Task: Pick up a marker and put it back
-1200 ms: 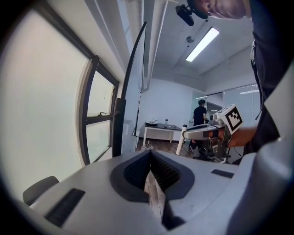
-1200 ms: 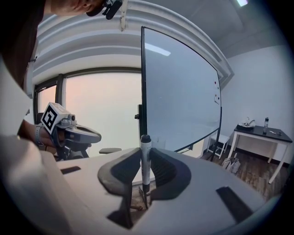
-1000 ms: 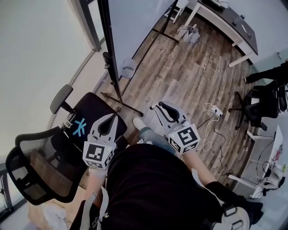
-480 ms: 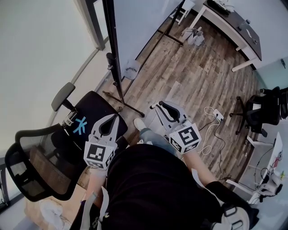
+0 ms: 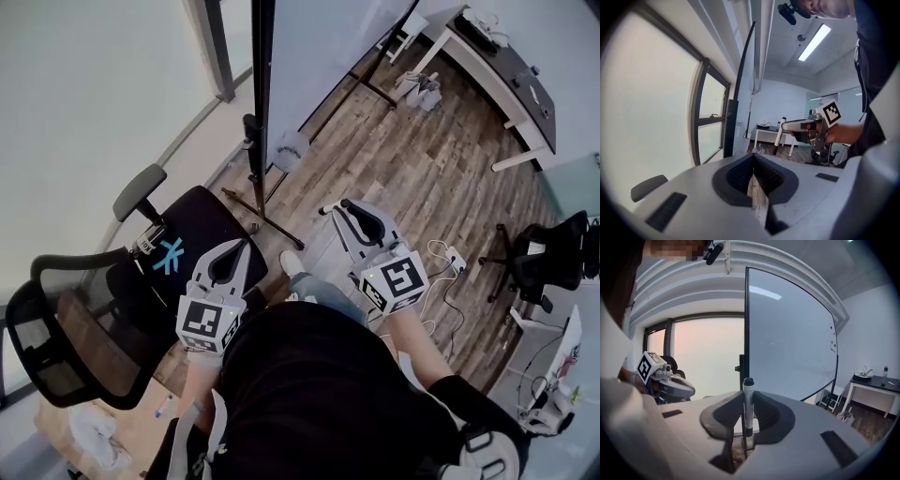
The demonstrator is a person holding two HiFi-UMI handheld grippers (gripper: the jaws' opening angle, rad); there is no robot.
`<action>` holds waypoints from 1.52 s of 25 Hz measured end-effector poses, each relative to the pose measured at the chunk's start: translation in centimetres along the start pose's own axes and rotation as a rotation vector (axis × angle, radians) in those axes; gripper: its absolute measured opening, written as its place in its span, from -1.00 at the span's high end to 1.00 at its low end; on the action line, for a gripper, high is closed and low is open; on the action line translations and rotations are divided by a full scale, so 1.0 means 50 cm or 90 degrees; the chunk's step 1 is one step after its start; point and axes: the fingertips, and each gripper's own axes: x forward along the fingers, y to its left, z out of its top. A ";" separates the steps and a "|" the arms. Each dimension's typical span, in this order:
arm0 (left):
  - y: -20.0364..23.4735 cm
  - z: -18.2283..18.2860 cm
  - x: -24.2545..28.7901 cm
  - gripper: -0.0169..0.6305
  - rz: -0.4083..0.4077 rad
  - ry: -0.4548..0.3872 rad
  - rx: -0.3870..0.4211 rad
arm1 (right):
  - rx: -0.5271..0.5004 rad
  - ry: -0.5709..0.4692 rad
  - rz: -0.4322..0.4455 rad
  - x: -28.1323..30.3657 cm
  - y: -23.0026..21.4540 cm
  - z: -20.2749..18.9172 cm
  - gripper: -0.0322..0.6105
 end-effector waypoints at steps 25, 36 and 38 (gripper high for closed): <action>0.103 -0.004 -0.033 0.92 0.148 -0.015 -0.050 | -0.066 -0.050 0.103 0.193 -0.027 0.135 0.65; 0.132 -0.013 -0.049 0.92 0.210 -0.013 -0.067 | -0.078 -0.042 0.144 0.270 -0.034 0.124 0.65; 0.135 -0.014 -0.053 0.92 0.218 -0.009 -0.067 | -0.077 -0.037 0.148 0.281 -0.035 0.115 0.65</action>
